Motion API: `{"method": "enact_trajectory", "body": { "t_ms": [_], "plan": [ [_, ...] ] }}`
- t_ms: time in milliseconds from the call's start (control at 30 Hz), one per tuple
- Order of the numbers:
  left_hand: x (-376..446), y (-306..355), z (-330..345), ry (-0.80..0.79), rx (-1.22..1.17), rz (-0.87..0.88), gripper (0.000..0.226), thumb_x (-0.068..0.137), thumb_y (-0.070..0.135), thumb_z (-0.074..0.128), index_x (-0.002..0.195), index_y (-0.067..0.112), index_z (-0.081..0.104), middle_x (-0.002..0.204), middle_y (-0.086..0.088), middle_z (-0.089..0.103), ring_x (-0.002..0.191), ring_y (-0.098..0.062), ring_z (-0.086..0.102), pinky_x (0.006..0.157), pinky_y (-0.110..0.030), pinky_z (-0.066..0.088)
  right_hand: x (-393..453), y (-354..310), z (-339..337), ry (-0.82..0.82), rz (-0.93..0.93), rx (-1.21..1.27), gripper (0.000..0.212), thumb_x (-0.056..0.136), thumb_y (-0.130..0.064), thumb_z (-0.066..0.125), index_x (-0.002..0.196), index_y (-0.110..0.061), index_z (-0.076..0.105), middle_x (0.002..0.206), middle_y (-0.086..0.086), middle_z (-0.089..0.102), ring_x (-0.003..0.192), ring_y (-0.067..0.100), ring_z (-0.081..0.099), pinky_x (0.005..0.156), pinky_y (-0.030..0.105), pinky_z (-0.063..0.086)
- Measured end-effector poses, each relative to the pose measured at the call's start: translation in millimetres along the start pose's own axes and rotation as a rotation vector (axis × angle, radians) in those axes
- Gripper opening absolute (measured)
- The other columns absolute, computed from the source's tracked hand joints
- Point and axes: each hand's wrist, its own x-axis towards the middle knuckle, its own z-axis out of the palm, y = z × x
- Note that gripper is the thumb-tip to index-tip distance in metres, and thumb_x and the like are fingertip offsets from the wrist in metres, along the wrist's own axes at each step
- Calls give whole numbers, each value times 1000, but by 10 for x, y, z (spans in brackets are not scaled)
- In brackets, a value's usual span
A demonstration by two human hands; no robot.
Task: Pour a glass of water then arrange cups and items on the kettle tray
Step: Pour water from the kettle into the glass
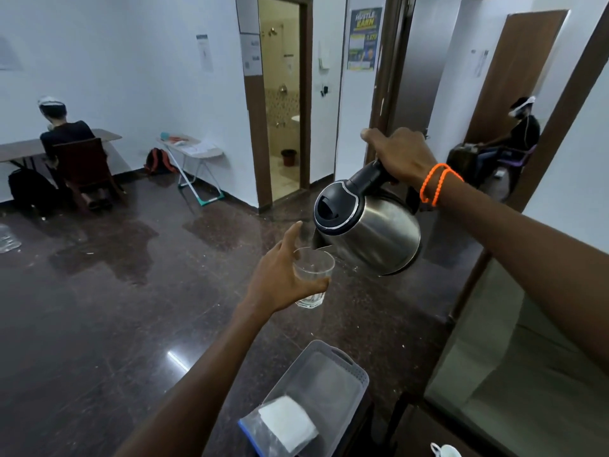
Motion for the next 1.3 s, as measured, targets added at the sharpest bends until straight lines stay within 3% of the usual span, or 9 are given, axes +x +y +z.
{"method": "enact_trajectory", "body": {
  "t_ms": [367, 600, 733, 833, 1000, 1167, 1300],
  "plan": [
    [-140, 15, 29, 14, 23, -21, 125, 58, 79, 80, 159, 34, 22, 134, 2, 67, 100, -2, 58, 81, -26, 49, 21, -353, 28, -102, -311, -309, 60, 85, -55, 50, 44, -11, 49, 44, 4, 48, 43, 19, 43, 49, 29, 35],
    [-170, 41, -3, 37, 27, -20, 124, 59, 79, 80, 159, 34, 22, 130, 4, 67, 98, -4, 61, 83, -35, 60, -29, -369, 85, -139, -365, -335, 58, 87, -53, 51, 49, -10, 59, 51, 6, 60, 47, 18, 53, 48, 26, 40],
    [-205, 50, -12, 49, 32, -20, 123, 60, 78, 80, 159, 35, 22, 136, 1, 65, 102, -5, 60, 88, -37, 59, -8, -397, 52, -142, -387, -347, 59, 86, -53, 50, 46, -9, 54, 48, 6, 56, 45, 19, 47, 48, 27, 40],
    [-244, 21, 9, 46, 36, -29, 124, 59, 77, 80, 159, 35, 21, 141, 1, 63, 110, -15, 66, 90, -38, 58, 23, -425, 6, -142, -402, -341, 59, 87, -52, 50, 44, -11, 50, 45, 4, 51, 41, 17, 43, 47, 27, 39],
    [-317, -50, 62, 43, 49, -58, 126, 57, 81, 79, 159, 36, 19, 134, 2, 68, 109, -18, 70, 87, -40, 61, 80, -445, -57, -119, -417, -339, 60, 87, -53, 49, 45, -10, 49, 44, 3, 48, 39, 16, 40, 47, 26, 38],
    [-367, -121, 121, 36, 49, -86, 125, 57, 82, 78, 158, 38, 18, 129, 3, 69, 104, -13, 68, 81, -31, 54, 125, -443, -88, -110, -426, -355, 62, 84, -58, 45, 45, -9, 50, 45, 6, 48, 41, 17, 40, 49, 29, 40],
    [-381, -179, 172, 34, 41, -105, 124, 57, 80, 77, 157, 36, 20, 120, 4, 70, 99, -15, 68, 80, -33, 56, 144, -432, -79, -114, -419, -355, 63, 80, -62, 45, 48, -8, 54, 47, 6, 52, 42, 17, 43, 51, 30, 43]
  ]
}}
